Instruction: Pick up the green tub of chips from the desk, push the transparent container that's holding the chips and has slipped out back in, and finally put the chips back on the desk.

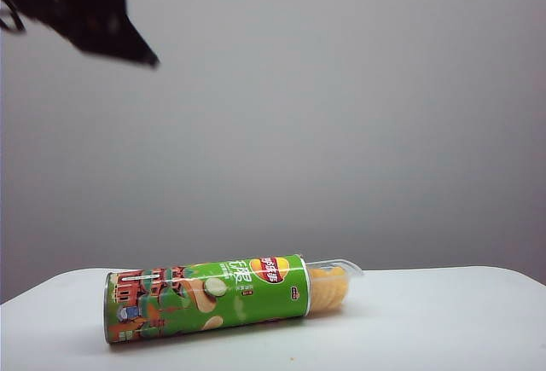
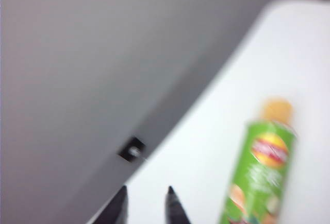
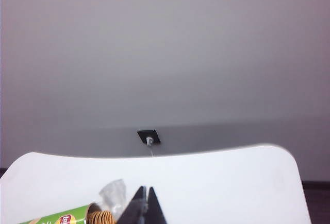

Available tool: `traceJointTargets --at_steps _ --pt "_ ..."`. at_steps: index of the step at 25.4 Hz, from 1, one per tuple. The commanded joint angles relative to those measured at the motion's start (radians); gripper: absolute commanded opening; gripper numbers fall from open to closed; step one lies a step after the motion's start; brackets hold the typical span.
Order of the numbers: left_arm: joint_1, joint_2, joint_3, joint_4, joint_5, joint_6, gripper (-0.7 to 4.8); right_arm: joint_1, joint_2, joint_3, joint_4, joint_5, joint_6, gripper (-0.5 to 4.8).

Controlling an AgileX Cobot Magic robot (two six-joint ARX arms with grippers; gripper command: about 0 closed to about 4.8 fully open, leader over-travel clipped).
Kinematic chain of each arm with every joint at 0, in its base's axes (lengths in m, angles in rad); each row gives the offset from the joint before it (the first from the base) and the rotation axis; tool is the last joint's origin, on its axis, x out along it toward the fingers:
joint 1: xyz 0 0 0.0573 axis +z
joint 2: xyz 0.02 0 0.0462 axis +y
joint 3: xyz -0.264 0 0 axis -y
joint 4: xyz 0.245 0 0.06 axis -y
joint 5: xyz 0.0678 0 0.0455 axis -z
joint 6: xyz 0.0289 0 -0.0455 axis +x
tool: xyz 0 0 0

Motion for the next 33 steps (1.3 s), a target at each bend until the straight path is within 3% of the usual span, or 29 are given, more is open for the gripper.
traceJointTargets --at_steps 1,5,9,12,15,16,18,23,33 --pt "-0.002 0.112 0.041 -0.047 0.051 0.086 1.63 -0.048 0.117 0.090 0.010 -0.104 -0.011 -0.03" --pt "0.000 0.257 0.123 -0.185 0.043 0.114 1.87 -0.104 0.269 0.181 0.011 -0.237 -0.011 -0.03" --pt "-0.001 0.448 0.348 -0.515 0.051 0.178 1.98 -0.111 0.463 0.232 0.016 -0.343 -0.037 -0.03" --pt "-0.001 0.531 0.468 -0.650 0.050 0.179 3.00 -0.111 0.568 0.247 0.018 -0.417 -0.043 -0.03" --pt "-0.001 0.603 0.558 -0.742 0.049 0.178 3.19 -0.111 0.694 0.262 0.023 -0.486 -0.041 -0.03" --pt "-0.001 0.628 0.572 -0.750 0.049 0.179 3.51 -0.111 0.737 0.263 0.024 -0.499 -0.041 -0.03" --pt "-0.002 0.665 0.575 -0.760 0.021 0.177 4.79 -0.111 0.781 0.263 0.032 -0.531 -0.041 -0.03" --pt "-0.003 0.732 0.575 -0.735 -0.045 0.175 4.79 -0.111 0.800 0.263 0.077 -0.577 -0.024 -0.03" --pt "-0.003 0.798 0.575 -0.727 -0.031 0.170 4.79 -0.108 0.800 0.264 0.105 -0.588 -0.024 -0.03"
